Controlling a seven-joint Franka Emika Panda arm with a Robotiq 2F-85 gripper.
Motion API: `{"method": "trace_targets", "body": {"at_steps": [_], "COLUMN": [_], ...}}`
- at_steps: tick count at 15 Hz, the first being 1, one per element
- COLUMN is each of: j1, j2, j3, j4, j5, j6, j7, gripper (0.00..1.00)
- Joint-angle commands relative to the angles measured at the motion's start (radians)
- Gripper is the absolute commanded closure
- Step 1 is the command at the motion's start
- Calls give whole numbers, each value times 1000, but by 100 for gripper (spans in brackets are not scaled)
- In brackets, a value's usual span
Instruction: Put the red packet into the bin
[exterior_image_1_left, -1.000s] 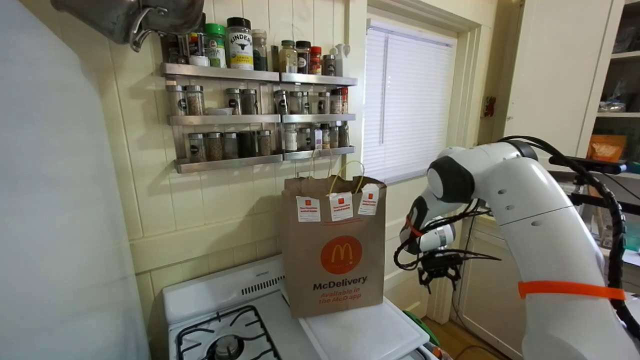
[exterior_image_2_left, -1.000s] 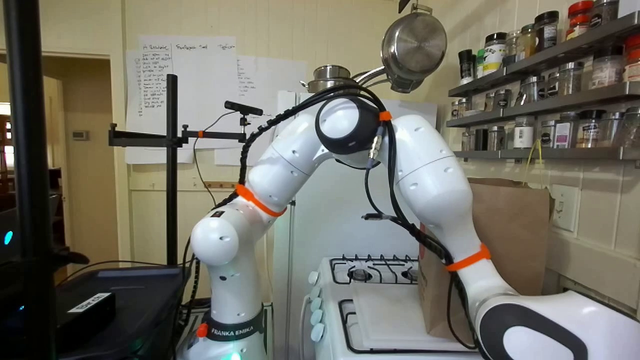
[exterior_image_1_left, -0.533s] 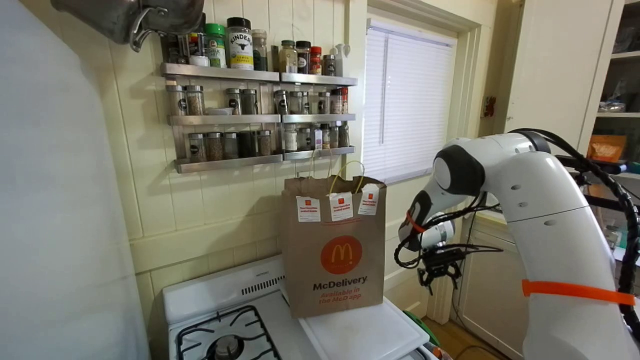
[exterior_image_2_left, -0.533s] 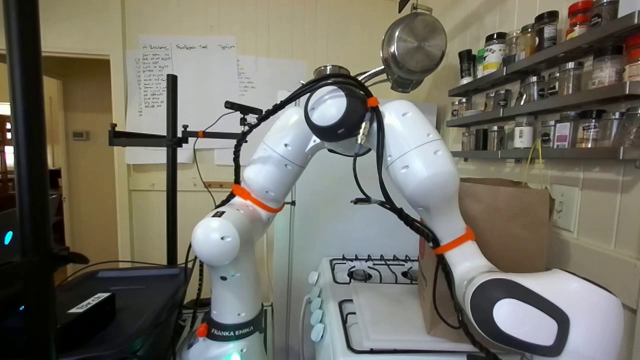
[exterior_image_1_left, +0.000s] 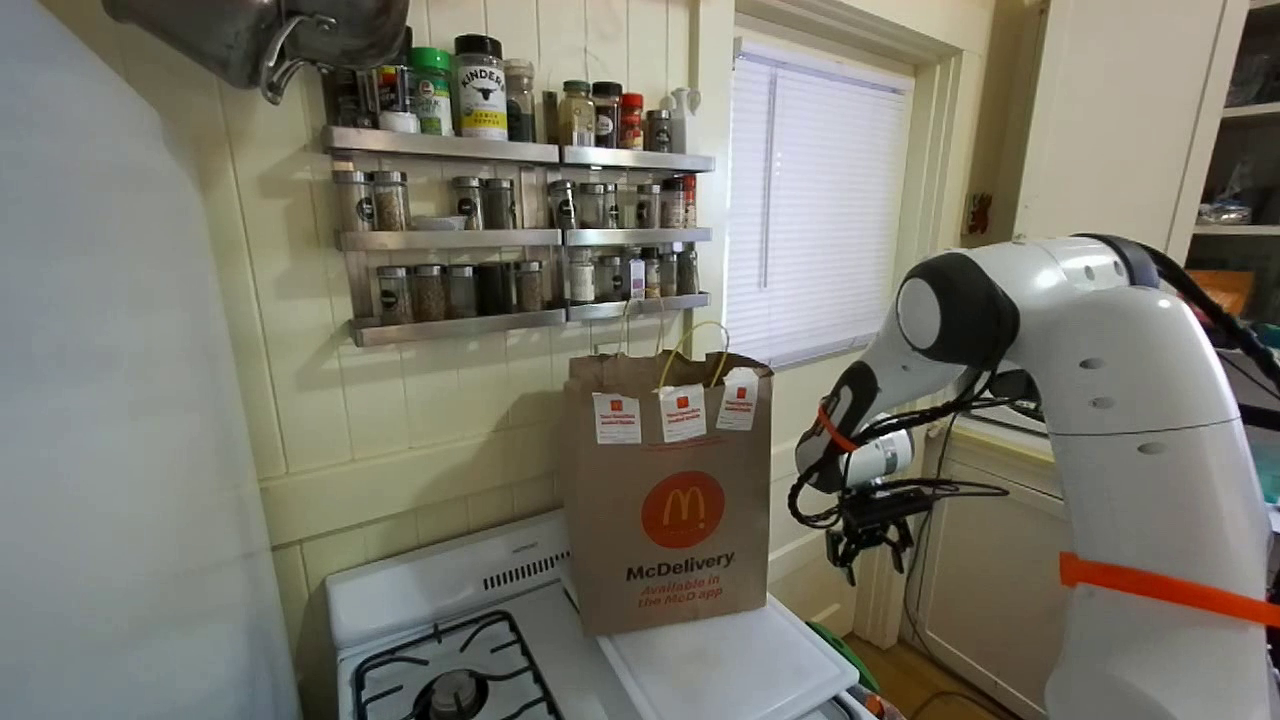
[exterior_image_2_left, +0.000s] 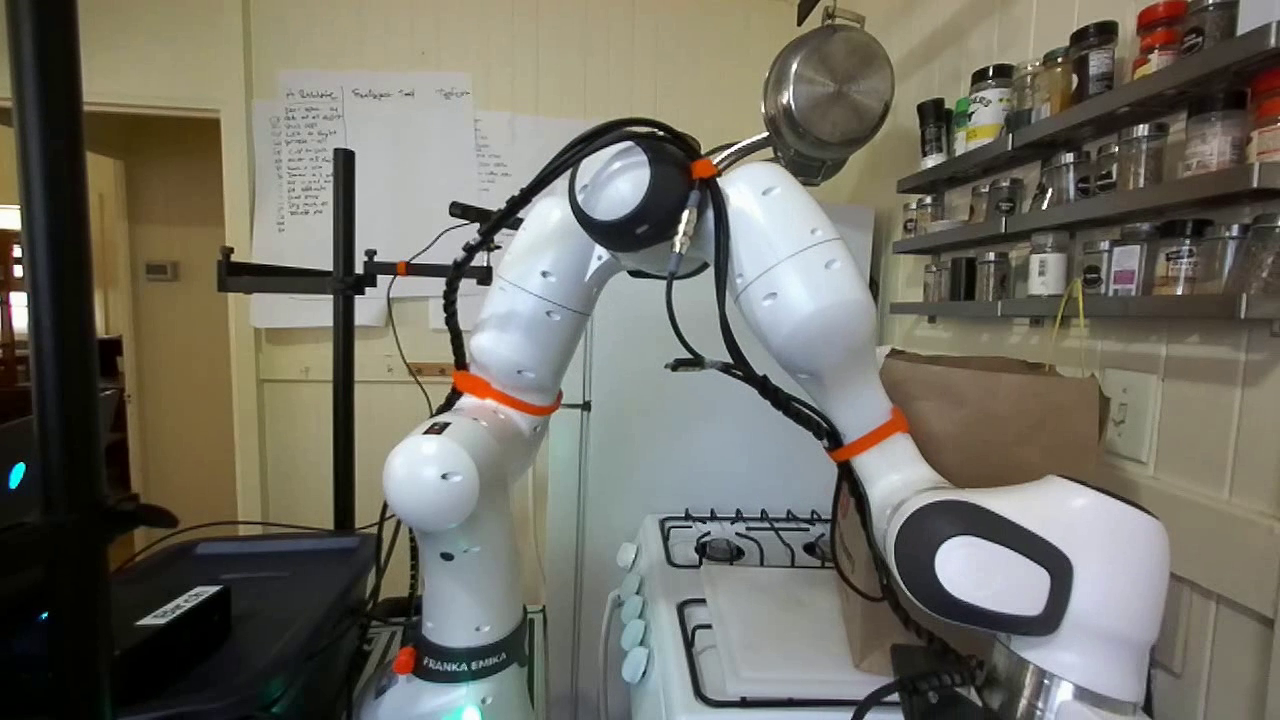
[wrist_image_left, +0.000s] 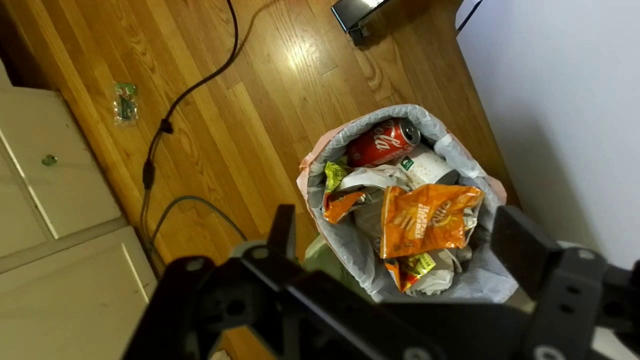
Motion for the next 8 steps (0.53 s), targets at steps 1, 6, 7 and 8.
{"method": "trace_targets", "body": {"at_steps": [1,6,7,8], "j1": [-31,-22,-23,-23], "j2": [-99,-95,-101,-103], "j3": [28,22,23,23], "j4": [-88,-69,-74,-76], "j5": [33,9,9,9], "j6": [25,-3,-3,-2], "j7": [-84,-69,-72,-74], "gripper": [0,0,0,0]}}
